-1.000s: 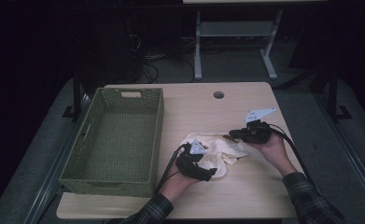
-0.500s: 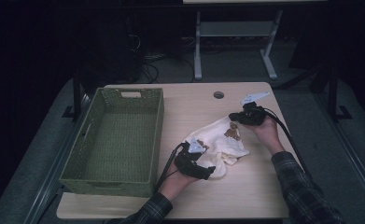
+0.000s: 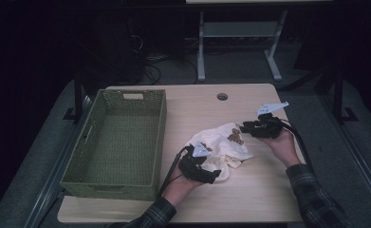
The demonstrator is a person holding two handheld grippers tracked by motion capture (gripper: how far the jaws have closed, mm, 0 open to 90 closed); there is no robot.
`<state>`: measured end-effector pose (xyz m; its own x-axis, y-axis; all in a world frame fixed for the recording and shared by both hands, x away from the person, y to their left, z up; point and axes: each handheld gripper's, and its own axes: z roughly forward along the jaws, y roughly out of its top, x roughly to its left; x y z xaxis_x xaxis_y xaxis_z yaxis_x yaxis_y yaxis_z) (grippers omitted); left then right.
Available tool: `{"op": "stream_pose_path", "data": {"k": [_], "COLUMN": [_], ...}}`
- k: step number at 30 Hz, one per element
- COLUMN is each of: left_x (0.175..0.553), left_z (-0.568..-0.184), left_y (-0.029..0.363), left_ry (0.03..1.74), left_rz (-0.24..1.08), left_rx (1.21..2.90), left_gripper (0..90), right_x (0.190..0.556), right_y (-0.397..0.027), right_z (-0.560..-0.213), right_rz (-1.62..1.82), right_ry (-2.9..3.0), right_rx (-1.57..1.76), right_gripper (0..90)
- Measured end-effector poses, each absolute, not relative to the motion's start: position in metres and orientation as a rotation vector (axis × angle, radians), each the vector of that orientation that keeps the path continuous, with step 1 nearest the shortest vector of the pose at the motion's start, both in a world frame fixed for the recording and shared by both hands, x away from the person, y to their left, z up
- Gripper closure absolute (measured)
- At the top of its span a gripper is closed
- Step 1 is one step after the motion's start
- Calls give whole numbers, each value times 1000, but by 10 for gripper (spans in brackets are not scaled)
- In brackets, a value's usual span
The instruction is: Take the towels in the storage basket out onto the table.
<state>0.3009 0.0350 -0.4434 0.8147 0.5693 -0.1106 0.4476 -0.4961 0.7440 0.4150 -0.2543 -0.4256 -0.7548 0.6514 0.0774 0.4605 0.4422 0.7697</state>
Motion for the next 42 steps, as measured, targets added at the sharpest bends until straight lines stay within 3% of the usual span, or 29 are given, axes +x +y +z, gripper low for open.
{"op": "stream_pose_path", "data": {"k": [10,20,34,38,42], "left_x": [296,292,302,303,305], "left_z": [-444,-451,-463,-467,-466], "left_y": [27,12,-9,-10,-8], "left_ry": [715,675,637,649,659], "left_rz": [157,122,143,160,174], "left_rx": [2190,2206,2275,2295,2301], "left_gripper": [364,491,546,611,738], "right_x": [364,330,336,339,339], "right_y": [-261,-233,-212,-210,-210], "right_z": [-425,-439,-458,-464,-464], "right_rz": [1251,1233,1082,1047,1032], "right_ry": [2554,2701,2750,2771,2759], "right_rx": [912,802,715,718,713], "right_gripper": [733,766,730,743,822]}}
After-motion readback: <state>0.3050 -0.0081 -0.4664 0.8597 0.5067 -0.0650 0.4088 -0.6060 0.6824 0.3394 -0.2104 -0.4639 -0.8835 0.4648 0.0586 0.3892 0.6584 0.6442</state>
